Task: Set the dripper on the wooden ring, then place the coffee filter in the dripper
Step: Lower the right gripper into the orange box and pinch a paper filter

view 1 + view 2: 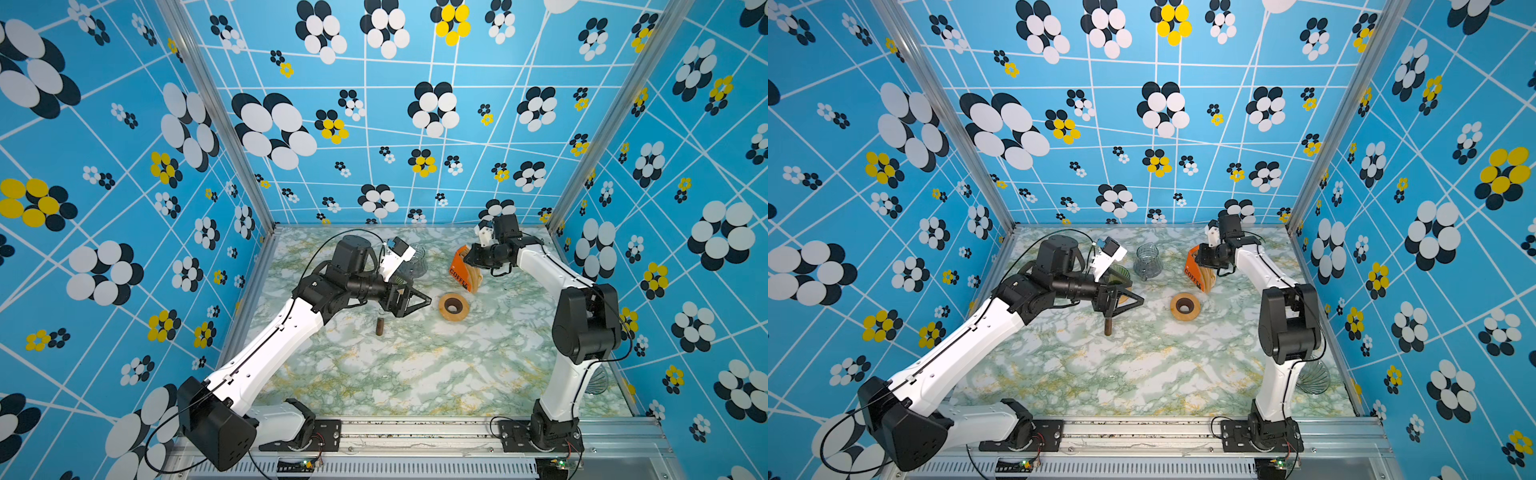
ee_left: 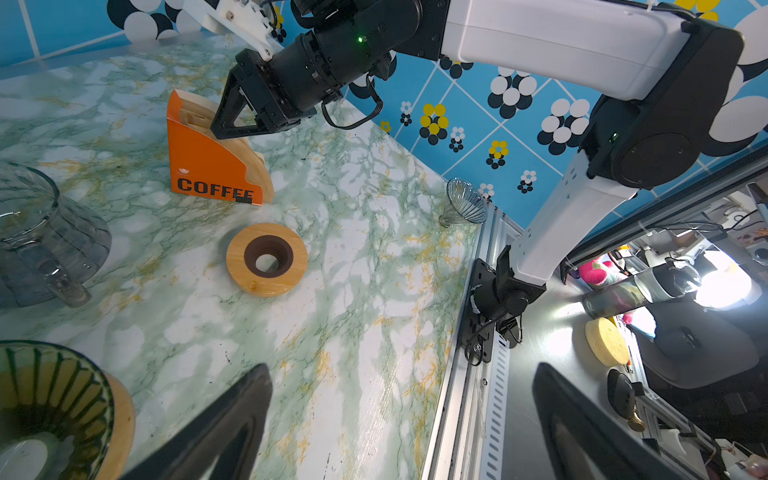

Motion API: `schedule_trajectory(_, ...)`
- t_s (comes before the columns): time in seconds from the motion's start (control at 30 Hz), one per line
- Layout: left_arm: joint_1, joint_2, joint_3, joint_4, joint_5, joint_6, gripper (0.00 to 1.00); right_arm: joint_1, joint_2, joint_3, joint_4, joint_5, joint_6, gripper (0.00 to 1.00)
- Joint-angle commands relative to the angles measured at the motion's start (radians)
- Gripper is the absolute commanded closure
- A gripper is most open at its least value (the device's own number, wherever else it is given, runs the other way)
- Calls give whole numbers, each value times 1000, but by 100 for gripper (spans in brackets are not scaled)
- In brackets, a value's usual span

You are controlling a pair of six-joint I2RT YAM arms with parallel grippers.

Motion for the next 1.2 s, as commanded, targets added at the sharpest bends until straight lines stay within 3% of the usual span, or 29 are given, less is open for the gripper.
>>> schedule_trajectory(0.0, -10, -1, 8, -17, -5, 20, 1, 2, 22, 46, -38, -18, 10, 81)
schedule_trajectory(0.8, -9, -6, 12, -33, -17, 32, 1, 1, 79, 117, -56, -24, 10, 90)
schedule_trajectory(1.17, -10, -8, 10, -35, -15, 31, 1, 2, 104, 149, -77, -16, -3, 86)
